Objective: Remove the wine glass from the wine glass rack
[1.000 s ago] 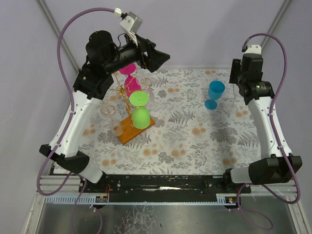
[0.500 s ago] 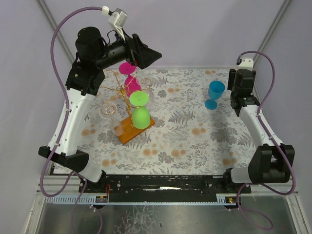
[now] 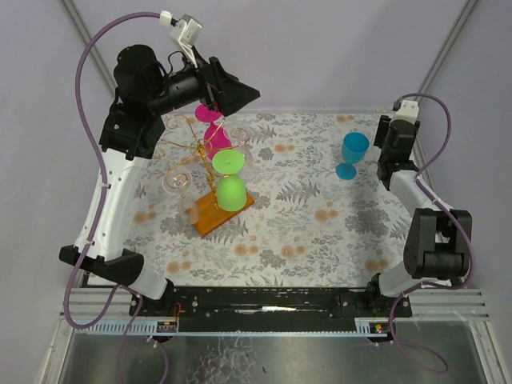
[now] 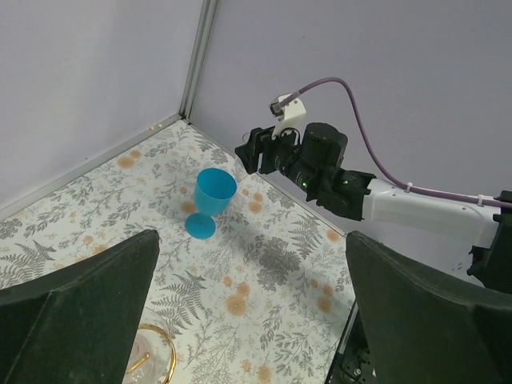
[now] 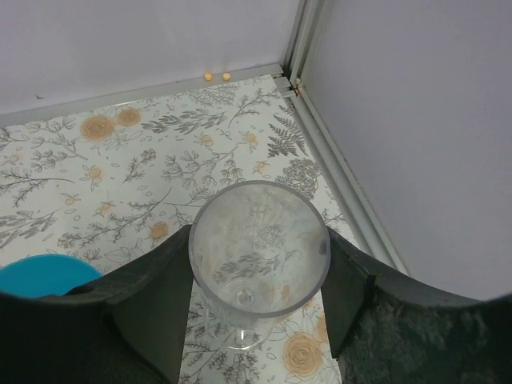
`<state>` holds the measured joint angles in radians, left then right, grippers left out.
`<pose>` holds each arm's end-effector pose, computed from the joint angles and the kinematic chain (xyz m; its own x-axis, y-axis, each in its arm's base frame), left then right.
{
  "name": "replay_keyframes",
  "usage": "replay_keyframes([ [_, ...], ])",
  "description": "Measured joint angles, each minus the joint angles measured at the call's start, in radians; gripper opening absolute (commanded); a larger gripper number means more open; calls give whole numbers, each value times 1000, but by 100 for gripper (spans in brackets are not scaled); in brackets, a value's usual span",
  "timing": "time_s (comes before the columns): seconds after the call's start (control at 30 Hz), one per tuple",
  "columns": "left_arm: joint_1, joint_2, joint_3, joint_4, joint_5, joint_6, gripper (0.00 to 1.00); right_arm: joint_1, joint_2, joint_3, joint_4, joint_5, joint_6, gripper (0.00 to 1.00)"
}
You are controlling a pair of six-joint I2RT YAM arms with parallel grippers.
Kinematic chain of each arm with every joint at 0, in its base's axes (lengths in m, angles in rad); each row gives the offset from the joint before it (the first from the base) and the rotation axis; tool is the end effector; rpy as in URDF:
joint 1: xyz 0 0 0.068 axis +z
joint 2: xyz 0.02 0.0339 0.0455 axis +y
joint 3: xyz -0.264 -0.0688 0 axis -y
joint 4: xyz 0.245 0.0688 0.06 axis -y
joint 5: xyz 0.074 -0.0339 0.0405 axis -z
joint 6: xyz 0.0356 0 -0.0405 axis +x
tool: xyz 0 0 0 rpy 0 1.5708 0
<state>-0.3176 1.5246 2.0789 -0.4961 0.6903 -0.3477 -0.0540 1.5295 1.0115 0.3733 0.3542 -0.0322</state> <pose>0.2644 -0.1108 0.5631 -0.2359 -0.1990 -0.9512 0.8130 0.4958 -0.3053 0.3567 -0.0316 0.2926 -0.1566 -0.0218 -0.9874 0.3885 0.9178 -0.0818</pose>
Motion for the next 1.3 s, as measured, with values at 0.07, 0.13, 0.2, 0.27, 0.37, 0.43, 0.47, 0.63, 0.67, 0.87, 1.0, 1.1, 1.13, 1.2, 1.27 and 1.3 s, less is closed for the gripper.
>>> replay_keyframes([
  [0.07, 4, 0, 0, -2, 4, 0, 100, 0, 11, -15, 29, -8, 12, 36],
  [0.13, 6, 0, 0, -2, 6, 0, 100, 0, 19, -31, 55, -9, 22, 37],
  [0.2, 9, 0, -3, -3, 9, 0, 100, 0, 26, -41, 71, -9, 28, 39],
  [0.27, 11, 0, -9, -5, 12, 0, 100, 0, 29, -50, 82, -9, 32, 48],
  [0.37, 12, 0, -19, -6, 17, 0, 100, 0, 29, -53, 89, -10, 35, 67],
  [0.43, 12, 0, -29, -6, 23, 0, 100, 0, 29, -53, 92, -9, 40, 77],
  [0.47, 13, 0, -33, -5, 26, 0, 100, 0, 29, -53, 92, -9, 45, 80],
  [0.63, 19, 0, -46, -6, 35, -2, 100, -1, 29, -53, 92, -17, 71, 99],
  [0.67, 21, 0, -46, -6, 37, -3, 100, -1, 29, -53, 92, -19, 75, 99],
  [0.87, 48, -6, -63, 3, 54, -22, 100, -1, 24, -53, 75, -27, 90, 99],
  [1.0, 108, -5, -66, 10, 61, -52, 100, -1, -33, -52, 28, -31, 87, 99],
  [1.1, 177, 4, -64, 16, 73, -88, 100, -3, -126, -48, -3, -24, 80, 99],
  [1.13, 206, 13, -61, 20, 74, -103, 100, -4, -162, -41, -15, -22, 79, 99],
  [1.2, 261, 36, -55, 28, 81, -131, 100, -5, -226, -14, -44, -19, 78, 99],
  [1.27, 311, 68, -44, 34, 90, -158, 100, -6, -283, 38, -89, -23, 88, 99],
  [1.3, 329, 83, -40, 37, 95, -171, 100, -6, -303, 74, -121, -31, 98, 99],
])
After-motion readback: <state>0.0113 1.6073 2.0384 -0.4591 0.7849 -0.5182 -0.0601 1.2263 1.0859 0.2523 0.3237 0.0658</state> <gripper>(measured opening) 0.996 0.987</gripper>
